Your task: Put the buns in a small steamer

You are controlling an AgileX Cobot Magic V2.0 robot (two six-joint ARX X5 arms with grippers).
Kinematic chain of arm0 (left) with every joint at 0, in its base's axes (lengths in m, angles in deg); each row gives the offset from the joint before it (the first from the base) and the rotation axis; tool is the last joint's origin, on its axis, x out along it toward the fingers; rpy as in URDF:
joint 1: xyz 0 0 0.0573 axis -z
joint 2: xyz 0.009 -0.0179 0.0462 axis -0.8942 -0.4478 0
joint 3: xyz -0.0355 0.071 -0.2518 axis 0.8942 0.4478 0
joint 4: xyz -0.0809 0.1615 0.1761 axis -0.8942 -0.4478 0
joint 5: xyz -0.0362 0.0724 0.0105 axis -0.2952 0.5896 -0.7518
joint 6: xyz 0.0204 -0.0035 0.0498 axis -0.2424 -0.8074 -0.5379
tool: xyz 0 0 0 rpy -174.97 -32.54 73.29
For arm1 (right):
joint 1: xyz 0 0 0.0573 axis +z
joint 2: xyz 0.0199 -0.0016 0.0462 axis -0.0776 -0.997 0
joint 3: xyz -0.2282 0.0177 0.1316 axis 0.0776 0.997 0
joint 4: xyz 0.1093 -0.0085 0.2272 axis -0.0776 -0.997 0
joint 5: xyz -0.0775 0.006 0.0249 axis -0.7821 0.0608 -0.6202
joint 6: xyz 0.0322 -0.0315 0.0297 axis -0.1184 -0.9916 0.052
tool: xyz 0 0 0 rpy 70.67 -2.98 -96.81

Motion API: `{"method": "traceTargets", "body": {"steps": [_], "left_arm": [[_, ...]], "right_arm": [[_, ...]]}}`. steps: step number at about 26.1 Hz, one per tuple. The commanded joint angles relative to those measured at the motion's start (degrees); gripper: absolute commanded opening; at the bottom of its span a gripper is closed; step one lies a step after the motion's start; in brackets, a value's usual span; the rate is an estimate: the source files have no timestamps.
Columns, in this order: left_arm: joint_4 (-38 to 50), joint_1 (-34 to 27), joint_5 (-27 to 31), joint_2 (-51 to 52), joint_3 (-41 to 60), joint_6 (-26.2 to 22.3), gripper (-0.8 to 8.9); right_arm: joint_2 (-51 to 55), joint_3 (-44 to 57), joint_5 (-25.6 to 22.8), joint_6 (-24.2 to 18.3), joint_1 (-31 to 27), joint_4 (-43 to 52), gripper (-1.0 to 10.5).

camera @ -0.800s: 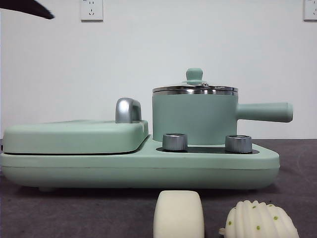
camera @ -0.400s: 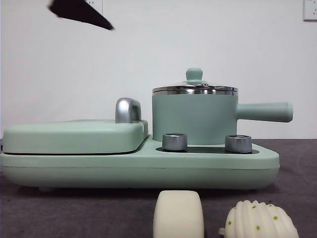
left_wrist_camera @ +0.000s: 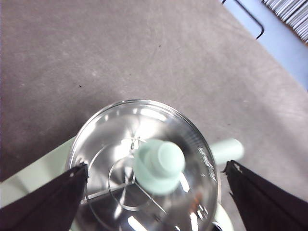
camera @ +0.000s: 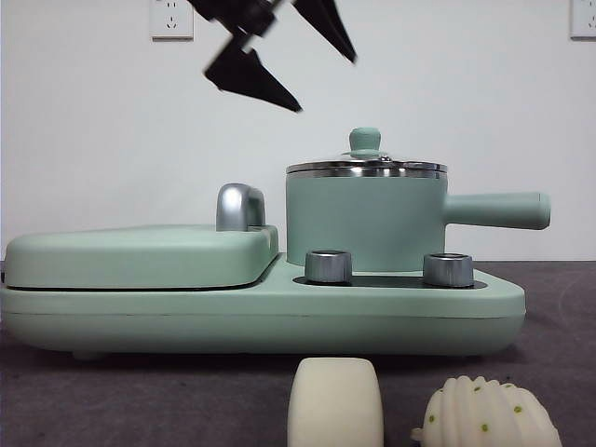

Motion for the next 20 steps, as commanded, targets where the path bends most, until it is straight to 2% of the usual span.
{"method": "traceTargets", "body": {"steps": [1,6,10,17,20], "left_arm": [[0.3,2.1,3.2,-3.9,-4.3,-0.8,4.64],[-0.5,5.4,7.5,-6.8,-6.8,-3.0,4.64],[-1.0,8.5,15.1,-7.0,-6.8,-5.3,4.60],[-2.2,9.4,15.3,-9.4,-6.8,-5.3,4.25],[-2.7,9.4,15.3,-9.4,-6.8,-5.3,3.52]], "right_arm": [[-0.2,-0.9,0.0,-0.3,0.2,0.5,4.9],[-0.2,-0.9,0.0,-0.3,0.2,0.5,4.9],[-0.2,-0.9,0.0,-0.3,0.2,0.5,4.9],[-0.2,-0.9,0.0,-0.3,0.2,0.5,4.9],[-0.2,-0.9,0.0,-0.3,0.2,0.5,4.9]]}}
